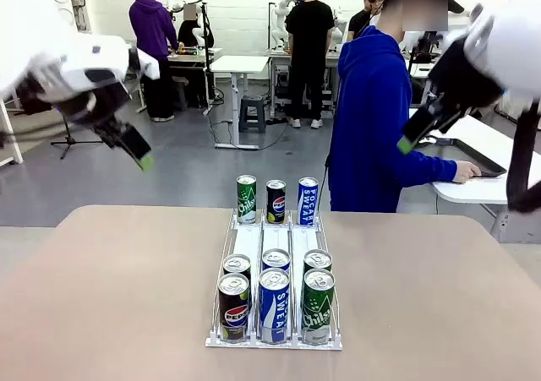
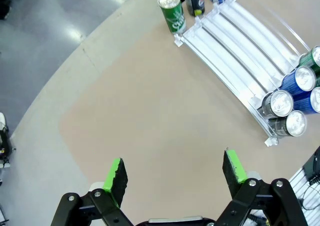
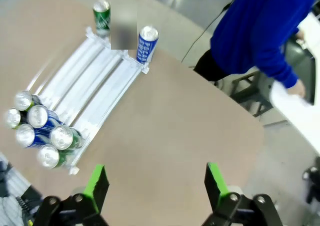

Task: Retrieve and hand over the desired beverage to the person.
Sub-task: Pick up a can of the same type that the person held from the Automatic Can Dispenser.

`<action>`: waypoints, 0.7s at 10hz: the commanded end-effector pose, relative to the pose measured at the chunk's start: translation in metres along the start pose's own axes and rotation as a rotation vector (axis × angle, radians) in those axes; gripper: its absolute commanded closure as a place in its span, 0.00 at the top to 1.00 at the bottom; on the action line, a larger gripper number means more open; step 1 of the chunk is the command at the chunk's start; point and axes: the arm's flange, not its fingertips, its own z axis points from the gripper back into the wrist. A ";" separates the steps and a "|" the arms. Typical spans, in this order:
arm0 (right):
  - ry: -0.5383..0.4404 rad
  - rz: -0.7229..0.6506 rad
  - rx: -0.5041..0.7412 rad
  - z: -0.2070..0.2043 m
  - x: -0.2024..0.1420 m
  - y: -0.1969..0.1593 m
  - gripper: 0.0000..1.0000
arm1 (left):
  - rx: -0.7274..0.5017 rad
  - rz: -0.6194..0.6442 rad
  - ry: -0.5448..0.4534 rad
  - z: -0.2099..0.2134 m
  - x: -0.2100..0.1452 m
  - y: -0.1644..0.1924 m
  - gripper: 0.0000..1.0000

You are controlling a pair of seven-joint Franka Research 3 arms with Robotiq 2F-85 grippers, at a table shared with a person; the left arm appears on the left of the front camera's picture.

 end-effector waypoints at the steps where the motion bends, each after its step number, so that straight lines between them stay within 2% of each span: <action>1: 0.029 -0.006 -0.040 0.003 0.011 0.004 1.00 | 0.018 -0.006 0.013 0.018 0.011 0.010 1.00; 2: 0.048 0.003 -0.050 0.001 0.007 0.005 1.00 | 0.036 0.004 0.000 0.025 0.012 0.011 1.00; 3: 0.003 0.002 -0.005 0.014 0.008 -0.001 1.00 | 0.004 0.004 0.002 0.017 0.008 0.005 1.00; 6: 0.009 0.005 -0.008 0.016 0.010 0.001 1.00 | 0.010 0.009 0.002 0.025 0.012 0.008 1.00; 7: 0.017 0.034 0.193 0.011 -0.020 -0.020 1.00 | -0.225 -0.064 -0.008 0.030 -0.017 0.031 1.00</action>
